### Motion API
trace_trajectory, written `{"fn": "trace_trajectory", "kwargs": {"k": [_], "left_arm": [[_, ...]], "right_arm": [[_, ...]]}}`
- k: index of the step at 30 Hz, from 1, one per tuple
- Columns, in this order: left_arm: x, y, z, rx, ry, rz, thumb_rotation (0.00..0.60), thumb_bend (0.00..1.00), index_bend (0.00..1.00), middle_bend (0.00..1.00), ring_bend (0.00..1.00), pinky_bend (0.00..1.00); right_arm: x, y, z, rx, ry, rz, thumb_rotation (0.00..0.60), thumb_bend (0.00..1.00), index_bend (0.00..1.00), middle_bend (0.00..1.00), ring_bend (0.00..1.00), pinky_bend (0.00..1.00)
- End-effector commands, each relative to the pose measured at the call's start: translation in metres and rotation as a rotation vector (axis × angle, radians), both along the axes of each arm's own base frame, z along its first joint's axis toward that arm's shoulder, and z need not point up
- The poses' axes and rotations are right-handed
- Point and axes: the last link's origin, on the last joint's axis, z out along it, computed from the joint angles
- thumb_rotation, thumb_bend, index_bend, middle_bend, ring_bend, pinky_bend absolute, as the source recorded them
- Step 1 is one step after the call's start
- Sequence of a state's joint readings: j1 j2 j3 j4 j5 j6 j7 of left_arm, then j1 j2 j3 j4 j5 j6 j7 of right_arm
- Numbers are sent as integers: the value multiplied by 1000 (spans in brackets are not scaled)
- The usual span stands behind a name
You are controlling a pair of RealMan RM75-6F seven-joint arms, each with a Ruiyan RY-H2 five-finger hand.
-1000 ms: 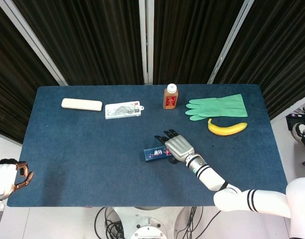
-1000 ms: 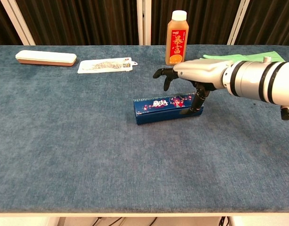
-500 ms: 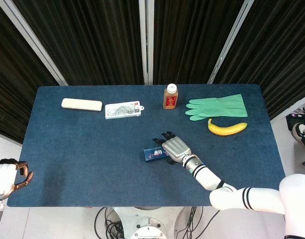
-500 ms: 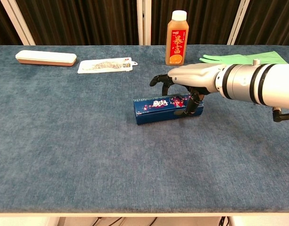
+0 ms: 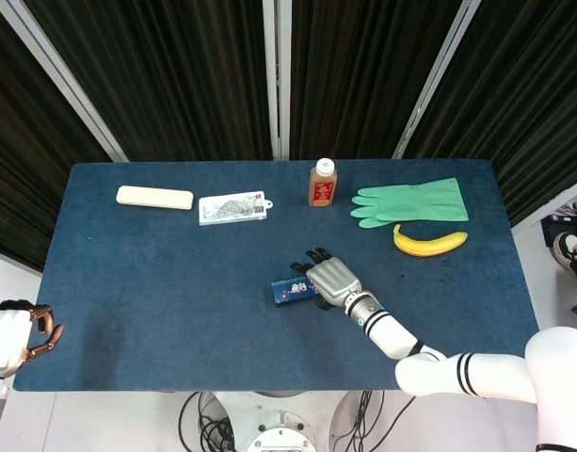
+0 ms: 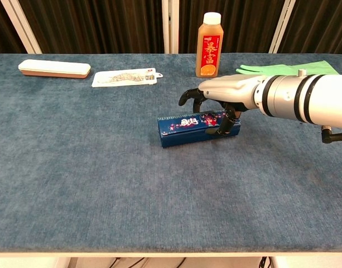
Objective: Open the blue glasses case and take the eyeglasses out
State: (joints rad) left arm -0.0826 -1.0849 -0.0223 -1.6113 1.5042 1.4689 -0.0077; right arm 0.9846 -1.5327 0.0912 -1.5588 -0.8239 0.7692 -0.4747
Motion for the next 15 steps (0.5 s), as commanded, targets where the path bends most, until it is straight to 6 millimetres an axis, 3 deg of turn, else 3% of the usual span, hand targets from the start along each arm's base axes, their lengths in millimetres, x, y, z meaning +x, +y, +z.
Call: {"fn": "trace_trajectory", "kwargs": {"k": [1, 9, 15], "left_arm": [[0, 0, 0, 0, 0, 0, 600, 328, 709, 681, 489, 420], [0, 0, 0, 1, 1, 0, 600, 327, 708, 681, 489, 420], [0, 0, 0, 0, 1, 1, 600, 327, 708, 681, 489, 420]], "right_arm": [[-1, 1, 1, -1, 2, 1, 600, 358, 134, 281, 0, 0], [-1, 0, 1, -3, 9, 1, 600, 379, 134, 286, 0, 0], [-1, 0, 0, -4, 13, 3, 600, 479, 162, 315, 0, 0]]}}
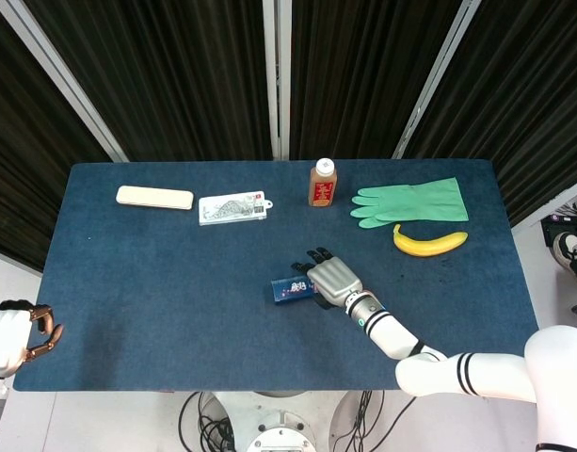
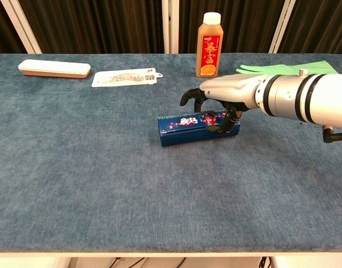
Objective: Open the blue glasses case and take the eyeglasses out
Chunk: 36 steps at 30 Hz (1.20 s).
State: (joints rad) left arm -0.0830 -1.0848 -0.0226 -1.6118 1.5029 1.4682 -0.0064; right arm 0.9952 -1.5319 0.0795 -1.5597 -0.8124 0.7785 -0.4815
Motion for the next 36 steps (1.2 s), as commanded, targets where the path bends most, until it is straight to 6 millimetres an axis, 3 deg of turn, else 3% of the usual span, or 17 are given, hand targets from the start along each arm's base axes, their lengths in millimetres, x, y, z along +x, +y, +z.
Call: {"fn": "trace_trajectory", "kwargs": {"k": [1, 9, 15, 28, 32, 36], "left_arm": [[0, 0, 0, 0, -1, 0, 600, 328, 708, 681, 489, 420], [0, 0, 0, -1, -2, 0, 600, 327, 708, 681, 489, 420], [0, 0, 0, -3, 0, -1, 600, 328, 709, 681, 489, 420], [0, 0, 0, -1, 3, 1, 600, 327, 709, 681, 489, 419], [0, 0, 0, -1, 0, 1, 600, 327, 708, 681, 489, 419], [0, 0, 0, -2, -1, 1, 600, 328, 708, 681, 489, 419]], "right_arm": [[0, 0, 0, 0, 3, 0, 600, 484, 168, 319, 0, 0], [-4, 5, 2, -3, 17, 8, 600, 510, 219, 358, 4, 0], [-17, 12, 14, -16, 30, -15, 600, 571, 310, 436, 95, 0], [-16, -9, 13, -30, 13, -65, 600, 590, 355, 469, 124, 0], [-18, -16, 10, -40, 25, -78, 600, 527, 320, 447, 122, 0], [-24, -19, 12, -54, 46, -94, 600, 464, 171, 363, 89, 0]]}}
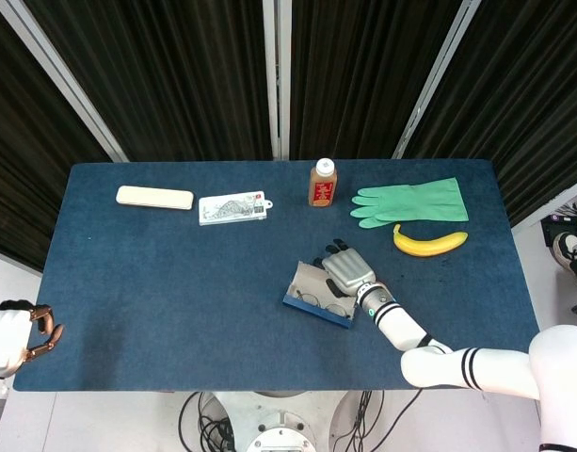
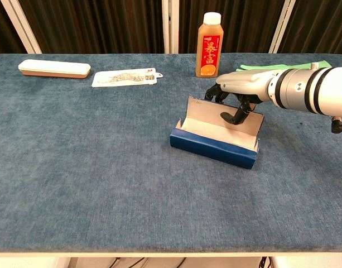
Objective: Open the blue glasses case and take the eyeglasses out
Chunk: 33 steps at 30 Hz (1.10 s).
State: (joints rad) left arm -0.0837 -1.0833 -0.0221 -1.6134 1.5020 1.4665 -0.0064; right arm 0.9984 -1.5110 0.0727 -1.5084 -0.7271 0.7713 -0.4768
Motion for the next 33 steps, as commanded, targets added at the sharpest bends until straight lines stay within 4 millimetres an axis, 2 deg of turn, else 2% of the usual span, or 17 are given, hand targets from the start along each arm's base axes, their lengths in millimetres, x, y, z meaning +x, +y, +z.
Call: {"fn": "trace_trajectory", "kwargs": {"k": [1, 3, 5, 7, 14, 18, 22, 25, 30, 33], "left_arm": [[0, 0, 0, -1, 0, 0, 600, 327, 708, 681, 489, 419], [0, 0, 0, -1, -1, 0, 600, 328, 708, 681, 489, 419], [0, 0, 0, -1, -2, -1, 600, 328, 708, 681, 489, 419], [0, 0, 0, -1, -2, -1, 600, 328, 708, 681, 489, 419], [0, 0, 0, -2, 3, -1, 600, 328, 709, 681, 489, 419], [1, 0, -1, -2, 5, -2, 600, 328, 709, 681, 489, 419], [1, 0, -1, -1, 5, -2, 600, 327, 708, 681, 489, 419], [1, 1, -1, 0, 3, 0, 600, 327, 708, 681, 489, 419], [0, 1, -1, -1, 3, 0, 600, 328, 709, 681, 489, 418], [0, 1, -1, -2, 3, -1, 600, 327, 708, 681, 489, 418]], "right_arm": [[-5, -1, 2, -12, 22, -8, 600, 443, 125, 331, 69, 0], [-6, -1, 7, -34, 28, -3, 600, 363, 20, 206, 12, 0], [-7, 3, 15, -61, 18, 15, 600, 286, 0, 116, 0, 0], [-8, 8, 24, -82, 9, 41, 600, 206, 0, 71, 0, 0], [-31, 35, 53, -123, 17, 105, 600, 23, 0, 49, 0, 0], [-42, 38, 51, -134, 56, 122, 600, 10, 0, 45, 0, 0], [-35, 32, 42, -124, -2, 118, 600, 0, 0, 60, 0, 0], [-17, 36, 36, -86, -89, 169, 600, 29, 0, 116, 0, 0], [12, 52, 26, 10, -172, 299, 600, 320, 0, 195, 0, 0], [25, 59, 16, 58, -178, 350, 600, 450, 0, 216, 0, 0]]}}
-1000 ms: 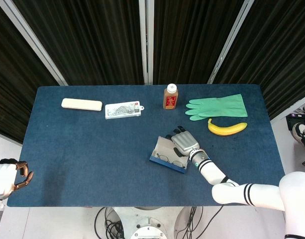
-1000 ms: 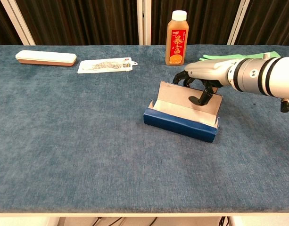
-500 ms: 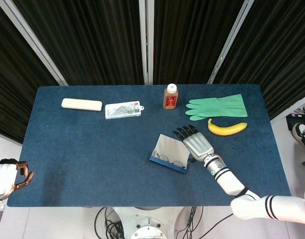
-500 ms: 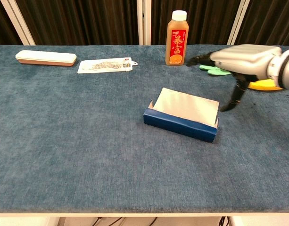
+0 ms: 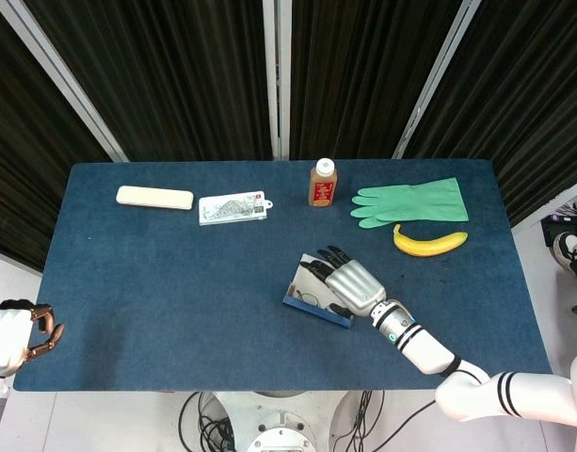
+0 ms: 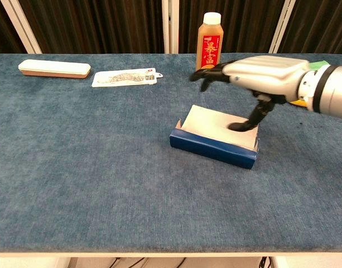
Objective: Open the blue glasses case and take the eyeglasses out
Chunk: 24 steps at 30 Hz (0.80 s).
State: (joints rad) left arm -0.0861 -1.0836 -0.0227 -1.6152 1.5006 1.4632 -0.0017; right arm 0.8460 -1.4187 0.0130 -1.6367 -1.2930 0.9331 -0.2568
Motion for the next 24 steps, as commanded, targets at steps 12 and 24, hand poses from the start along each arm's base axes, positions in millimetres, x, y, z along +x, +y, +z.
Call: {"fn": "trace_trajectory", "kwargs": {"k": [12, 24], "left_arm": [[0, 0, 1, -3, -4, 0, 600, 327, 708, 681, 489, 419], [0, 0, 1, -5, -3, 0, 600, 327, 708, 681, 489, 418]], "right_arm": [[37, 20, -54, 160, 82, 155, 600, 593, 0, 270, 0, 0], [5, -7, -42, 29, 233, 98, 600, 626, 0, 339, 0, 0]]}}
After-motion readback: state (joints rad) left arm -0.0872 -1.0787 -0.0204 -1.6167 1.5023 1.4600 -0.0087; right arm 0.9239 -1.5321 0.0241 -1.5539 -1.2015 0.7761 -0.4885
